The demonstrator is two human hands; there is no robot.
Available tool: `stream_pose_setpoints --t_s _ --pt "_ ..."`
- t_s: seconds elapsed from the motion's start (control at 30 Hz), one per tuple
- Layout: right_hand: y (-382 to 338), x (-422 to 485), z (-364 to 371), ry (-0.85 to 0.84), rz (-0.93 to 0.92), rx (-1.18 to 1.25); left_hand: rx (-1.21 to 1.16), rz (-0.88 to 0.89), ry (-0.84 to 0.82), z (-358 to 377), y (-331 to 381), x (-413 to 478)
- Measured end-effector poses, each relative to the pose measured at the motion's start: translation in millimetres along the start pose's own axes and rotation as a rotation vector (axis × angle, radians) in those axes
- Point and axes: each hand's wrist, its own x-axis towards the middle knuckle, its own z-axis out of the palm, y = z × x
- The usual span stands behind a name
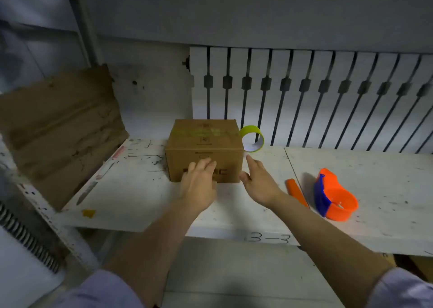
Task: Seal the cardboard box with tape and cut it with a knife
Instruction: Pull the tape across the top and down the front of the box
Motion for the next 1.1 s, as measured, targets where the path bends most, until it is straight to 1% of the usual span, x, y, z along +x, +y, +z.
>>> stream_pose_setpoints --t_s 0.07,0.23,0.37,0.47,0.6,0.7,0.77,0.83,0.93,1.03,1.1 --pt "1 23 3 0.023 0.02 0.052 0.056 0.019 0.017 4 -2 18" --pt "10 74 12 0.044 0.14 0.21 0.2 0.06 0.091 17 -2 56" --pt "8 84 11 0.031 0.188 0.299 0.204 0.054 0.059 29 1 72" --pt "9 84 16 0.055 0.172 0.37 0.202 0.052 0.049 35 3 74" --pt "15 81 28 0.106 0.098 0.363 0.14 0.039 0.048 36 0 72" --pt "14 74 32 0.12 0.069 0.329 0.062 0.069 0.05 31 -6 70" --pt "12 70 35 0.127 0.058 0.296 0.004 0.092 0.088 28 -9 67" --pt "9 65 38 0.116 0.048 0.275 -0.052 0.078 0.108 23 -11 63" --pt "2 54 44 0.1 -0.004 0.266 -0.078 0.034 0.068 19 -13 57" --pt "-4 41 50 0.077 -0.063 0.25 -0.083 0.021 0.063 15 -19 49" --pt "-7 36 41 0.116 -0.06 0.194 -0.082 0.024 0.074 10 -25 44"
